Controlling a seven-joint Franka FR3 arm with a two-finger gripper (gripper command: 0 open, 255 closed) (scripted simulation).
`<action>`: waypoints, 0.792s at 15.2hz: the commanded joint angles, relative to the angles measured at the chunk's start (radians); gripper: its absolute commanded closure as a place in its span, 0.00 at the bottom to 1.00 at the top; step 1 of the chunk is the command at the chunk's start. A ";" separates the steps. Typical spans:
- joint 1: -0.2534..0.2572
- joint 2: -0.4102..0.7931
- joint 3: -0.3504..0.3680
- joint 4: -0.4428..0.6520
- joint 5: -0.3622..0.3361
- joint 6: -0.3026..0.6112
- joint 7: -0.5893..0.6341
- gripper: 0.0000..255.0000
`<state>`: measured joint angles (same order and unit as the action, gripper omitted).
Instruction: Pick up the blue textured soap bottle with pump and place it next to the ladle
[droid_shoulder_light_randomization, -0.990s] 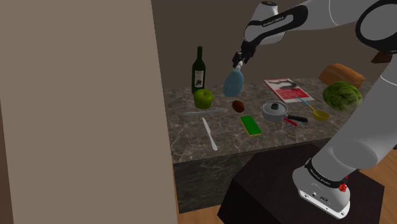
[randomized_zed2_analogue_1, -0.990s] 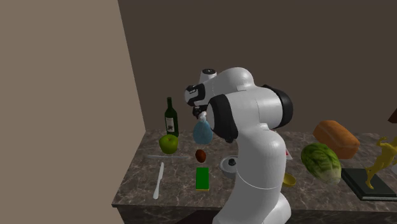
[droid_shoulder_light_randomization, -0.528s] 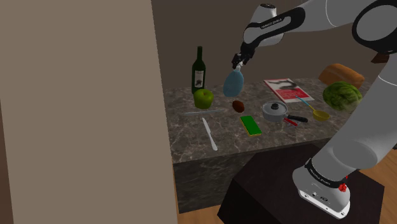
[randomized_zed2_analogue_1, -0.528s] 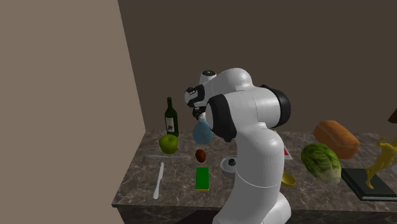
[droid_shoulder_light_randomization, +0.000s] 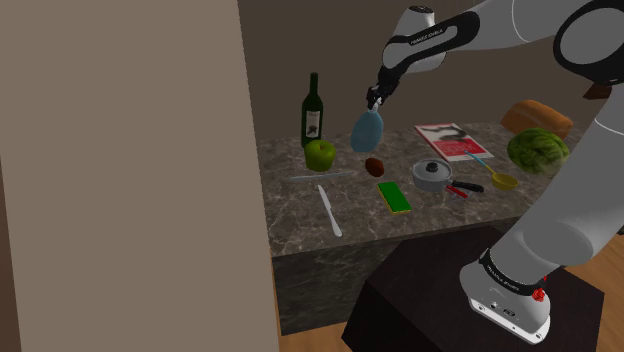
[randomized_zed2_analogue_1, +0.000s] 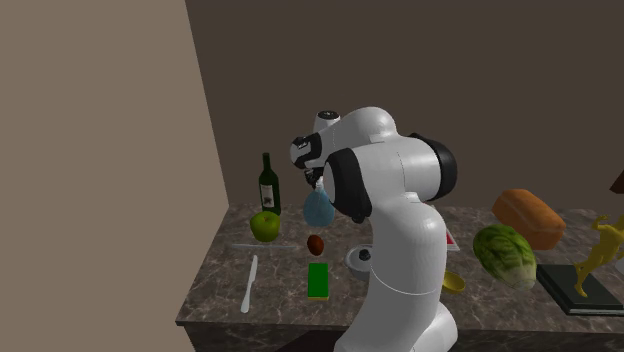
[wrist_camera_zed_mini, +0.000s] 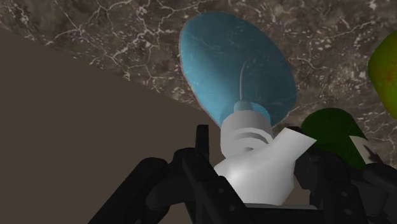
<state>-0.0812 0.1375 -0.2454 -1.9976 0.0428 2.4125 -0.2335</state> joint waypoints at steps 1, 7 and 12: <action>0.000 0.000 0.000 0.000 0.000 0.000 0.000 1.00; 0.002 -0.021 -0.001 0.029 -0.009 -0.050 0.006 1.00; 0.003 -0.043 -0.002 0.071 -0.017 -0.113 0.011 1.00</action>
<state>-0.0794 0.0995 -0.2482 -1.9343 0.0280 2.3118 -0.2252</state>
